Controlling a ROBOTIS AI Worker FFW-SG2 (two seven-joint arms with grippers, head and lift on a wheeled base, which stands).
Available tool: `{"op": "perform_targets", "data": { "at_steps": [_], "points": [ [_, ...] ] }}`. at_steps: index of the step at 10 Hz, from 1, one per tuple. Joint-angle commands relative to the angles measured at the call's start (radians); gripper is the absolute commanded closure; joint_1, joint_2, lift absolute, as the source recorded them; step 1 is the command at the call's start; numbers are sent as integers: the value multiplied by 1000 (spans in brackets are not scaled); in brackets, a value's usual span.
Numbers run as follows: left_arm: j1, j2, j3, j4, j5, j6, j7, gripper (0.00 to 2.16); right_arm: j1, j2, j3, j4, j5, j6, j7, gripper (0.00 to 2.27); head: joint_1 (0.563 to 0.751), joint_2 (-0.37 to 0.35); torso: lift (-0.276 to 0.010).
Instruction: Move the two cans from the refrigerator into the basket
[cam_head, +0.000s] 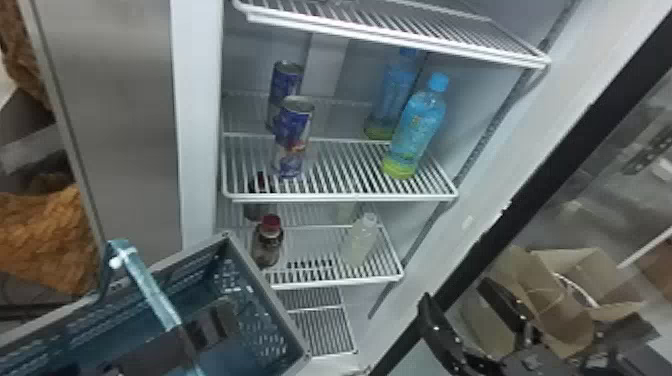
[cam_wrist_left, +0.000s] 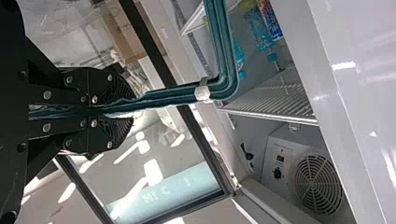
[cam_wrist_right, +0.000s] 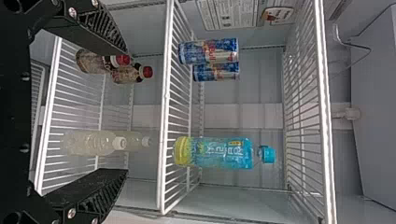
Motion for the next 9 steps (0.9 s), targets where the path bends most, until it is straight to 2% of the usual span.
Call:
{"op": "perform_targets", "data": {
  "at_steps": [1,9],
  "points": [
    [0,-1,0,-1,2,0,0,1202,-1,0,0,1,1,0,0,133,695,-350,-35],
    [2,-6,0,-1,2,-2,0,1202,-5,0,2,3,3,0,0,133,695,-350,-35]
  ]
}}
